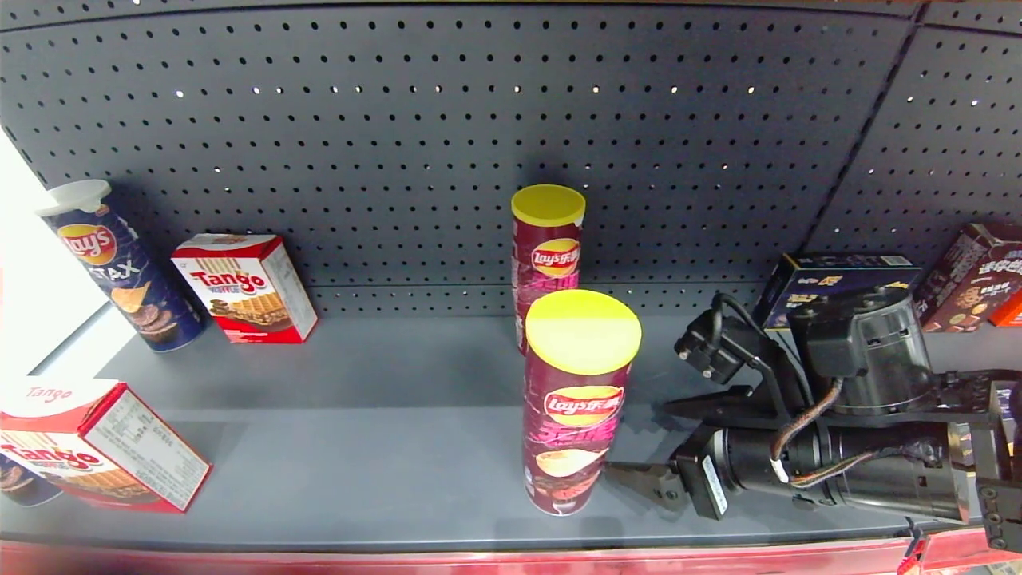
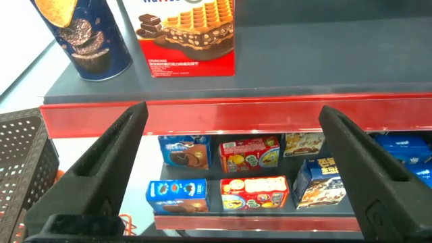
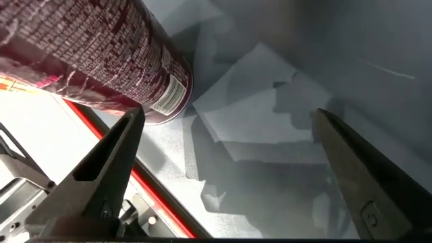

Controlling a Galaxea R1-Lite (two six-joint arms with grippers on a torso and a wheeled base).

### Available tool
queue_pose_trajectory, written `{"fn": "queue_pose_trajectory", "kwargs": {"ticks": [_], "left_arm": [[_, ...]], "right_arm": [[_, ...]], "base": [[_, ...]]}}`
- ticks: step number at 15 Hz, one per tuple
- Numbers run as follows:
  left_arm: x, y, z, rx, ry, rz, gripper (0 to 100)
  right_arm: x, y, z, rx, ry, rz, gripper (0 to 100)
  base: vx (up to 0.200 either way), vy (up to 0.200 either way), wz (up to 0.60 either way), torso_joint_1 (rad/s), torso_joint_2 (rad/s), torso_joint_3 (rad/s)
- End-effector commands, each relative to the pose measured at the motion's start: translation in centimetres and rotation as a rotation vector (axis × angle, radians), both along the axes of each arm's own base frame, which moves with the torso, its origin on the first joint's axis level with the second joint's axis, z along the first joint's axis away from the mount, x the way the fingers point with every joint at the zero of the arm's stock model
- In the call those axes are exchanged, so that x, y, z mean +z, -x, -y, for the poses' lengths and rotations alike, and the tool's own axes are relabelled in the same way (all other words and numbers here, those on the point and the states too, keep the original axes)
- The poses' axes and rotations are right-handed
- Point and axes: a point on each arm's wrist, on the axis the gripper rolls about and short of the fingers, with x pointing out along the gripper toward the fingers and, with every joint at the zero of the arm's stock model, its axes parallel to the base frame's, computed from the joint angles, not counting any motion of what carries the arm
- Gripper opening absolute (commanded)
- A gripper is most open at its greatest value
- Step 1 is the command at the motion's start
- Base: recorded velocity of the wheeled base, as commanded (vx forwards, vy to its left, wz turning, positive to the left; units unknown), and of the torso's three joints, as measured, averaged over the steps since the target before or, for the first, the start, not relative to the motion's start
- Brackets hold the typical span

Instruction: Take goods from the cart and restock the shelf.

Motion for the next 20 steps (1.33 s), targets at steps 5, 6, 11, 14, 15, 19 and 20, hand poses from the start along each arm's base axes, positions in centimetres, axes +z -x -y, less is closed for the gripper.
{"fn": "queue_pose_trajectory", "kwargs": {"ticks": [5, 6, 11, 14, 15, 19, 20], "left_arm": [[0.0, -0.01, 0.0, 0.001, 0.0, -0.002, 100], [0.0, -0.01, 0.0, 0.001, 0.0, -0.002, 100], [0.0, -0.01, 0.0, 0.001, 0.0, -0.002, 100], [0.0, -0.01, 0.0, 0.001, 0.0, -0.002, 100], [0.0, -0.01, 0.0, 0.001, 0.0, -0.002, 100], [0.0, -0.01, 0.0, 0.001, 0.0, -0.002, 100], [0.0, -0.01, 0.0, 0.001, 0.0, -0.002, 100]], "right_arm": [[-0.1, -0.04, -0.05, 0.003, 0.003, -0.002, 100], [-0.31, -0.14, -0.14, 0.003, 0.008, -0.008, 100], [-0.51, -0.41, -0.54, 0.008, 0.012, -0.013, 100], [-0.72, -0.55, -0.65, 0.006, 0.017, -0.018, 100], [-0.72, -0.55, -0.65, 0.008, 0.017, -0.019, 100], [-0.68, -0.7, -0.79, 0.008, 0.016, -0.017, 100], [-0.69, -0.73, -0.82, 0.008, 0.016, -0.017, 100]], "base": [[0.0, 0.0, 0.0, 0.0, 0.0, 0.0], [0.0, 0.0, 0.0, 0.0, 0.0, 0.0], [0.0, 0.0, 0.0, 0.0, 0.0, 0.0], [0.0, 0.0, 0.0, 0.0, 0.0, 0.0], [0.0, 0.0, 0.0, 0.0, 0.0, 0.0], [0.0, 0.0, 0.0, 0.0, 0.0, 0.0], [0.0, 0.0, 0.0, 0.0, 0.0, 0.0]]}}
